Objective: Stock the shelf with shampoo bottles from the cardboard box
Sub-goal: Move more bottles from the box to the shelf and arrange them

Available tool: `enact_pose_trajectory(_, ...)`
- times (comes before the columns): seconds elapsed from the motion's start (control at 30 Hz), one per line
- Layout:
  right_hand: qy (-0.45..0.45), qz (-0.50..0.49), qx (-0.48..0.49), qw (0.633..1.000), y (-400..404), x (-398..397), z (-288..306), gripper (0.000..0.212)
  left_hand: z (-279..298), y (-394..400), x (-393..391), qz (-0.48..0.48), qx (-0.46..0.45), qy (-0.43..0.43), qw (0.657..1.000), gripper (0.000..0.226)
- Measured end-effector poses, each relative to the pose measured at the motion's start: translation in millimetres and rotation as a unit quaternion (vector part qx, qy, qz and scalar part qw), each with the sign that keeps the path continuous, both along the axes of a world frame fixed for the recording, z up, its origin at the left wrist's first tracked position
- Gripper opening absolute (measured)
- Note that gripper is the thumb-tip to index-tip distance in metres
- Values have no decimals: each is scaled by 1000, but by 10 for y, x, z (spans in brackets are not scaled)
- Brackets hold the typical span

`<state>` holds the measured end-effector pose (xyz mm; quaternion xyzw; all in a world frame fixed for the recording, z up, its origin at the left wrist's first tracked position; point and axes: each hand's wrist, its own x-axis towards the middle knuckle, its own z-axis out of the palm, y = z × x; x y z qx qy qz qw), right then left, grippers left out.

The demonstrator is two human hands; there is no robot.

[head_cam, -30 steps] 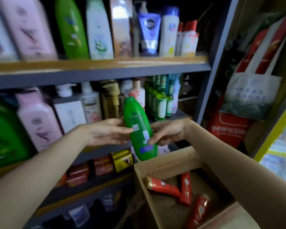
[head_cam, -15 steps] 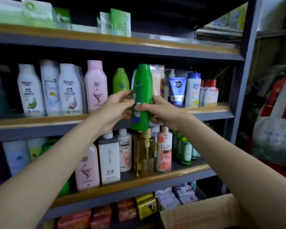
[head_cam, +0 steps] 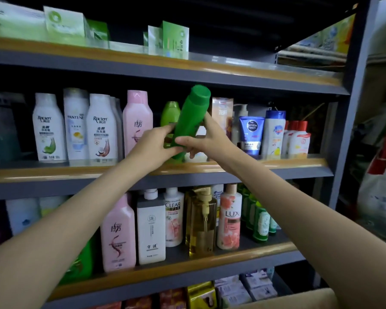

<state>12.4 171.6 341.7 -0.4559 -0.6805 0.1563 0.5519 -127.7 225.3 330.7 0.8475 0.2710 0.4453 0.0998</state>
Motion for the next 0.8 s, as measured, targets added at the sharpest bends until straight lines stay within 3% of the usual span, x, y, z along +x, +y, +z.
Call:
enact_pose_trajectory(0.17,-6,-41,-2,999,243,26,143,37,80,241,-44,-28,-99,-79,992,40)
enact_pose_trajectory(0.37,-33,-62,-42,997,450,151,132,35,71,372,9,39,-108,-78,990,40)
enact_pose_trajectory(0.6,-10,-78,-72,994,600,222,16,33,95,381,113,125,-77,-51,988,28)
enact_pose_trajectory(0.8,-36,-135,-105,985,618,236,-7,39,4,321,178,150,-74,29,985,47)
